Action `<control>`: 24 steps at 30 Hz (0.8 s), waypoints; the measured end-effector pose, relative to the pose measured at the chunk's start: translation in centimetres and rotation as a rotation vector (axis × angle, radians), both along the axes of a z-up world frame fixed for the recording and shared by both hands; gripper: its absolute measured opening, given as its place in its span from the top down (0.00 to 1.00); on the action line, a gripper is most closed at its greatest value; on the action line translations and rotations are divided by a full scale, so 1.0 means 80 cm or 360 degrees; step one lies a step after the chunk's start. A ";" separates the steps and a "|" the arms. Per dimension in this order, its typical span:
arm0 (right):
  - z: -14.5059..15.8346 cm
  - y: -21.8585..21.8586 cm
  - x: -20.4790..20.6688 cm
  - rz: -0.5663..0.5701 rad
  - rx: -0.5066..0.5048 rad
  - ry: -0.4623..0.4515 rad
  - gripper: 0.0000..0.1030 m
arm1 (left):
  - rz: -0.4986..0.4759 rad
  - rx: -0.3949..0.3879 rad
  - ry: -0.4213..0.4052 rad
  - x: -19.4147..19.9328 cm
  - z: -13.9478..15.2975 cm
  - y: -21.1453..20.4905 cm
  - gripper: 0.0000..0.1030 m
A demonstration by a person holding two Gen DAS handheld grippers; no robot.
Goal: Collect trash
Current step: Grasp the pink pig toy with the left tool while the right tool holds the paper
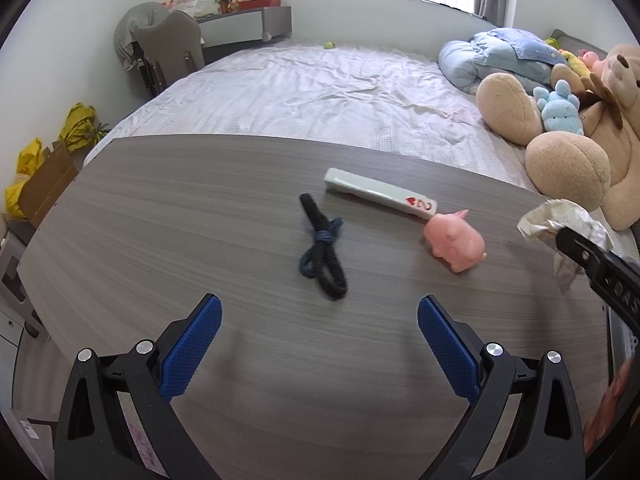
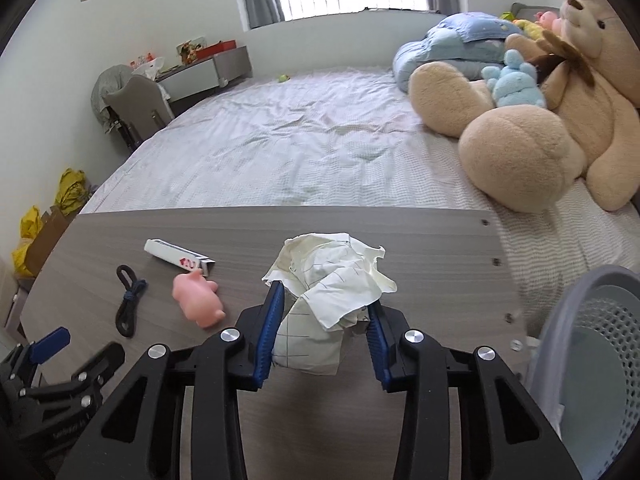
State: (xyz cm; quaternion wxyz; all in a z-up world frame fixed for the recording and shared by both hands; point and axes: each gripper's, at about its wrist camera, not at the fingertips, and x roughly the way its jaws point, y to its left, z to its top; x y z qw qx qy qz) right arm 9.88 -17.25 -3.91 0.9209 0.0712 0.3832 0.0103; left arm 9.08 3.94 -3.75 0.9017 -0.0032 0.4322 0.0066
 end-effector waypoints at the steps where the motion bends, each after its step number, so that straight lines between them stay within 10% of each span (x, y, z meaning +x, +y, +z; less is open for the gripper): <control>1: 0.002 -0.006 -0.008 -0.0019 -0.0005 -0.0016 0.63 | -0.0009 -0.0005 -0.0002 0.001 0.001 -0.004 0.06; 24: -0.026 -0.083 -0.066 -0.0160 0.0229 -0.0025 0.63 | -0.0093 0.0015 0.0053 0.062 -0.026 -0.109 0.16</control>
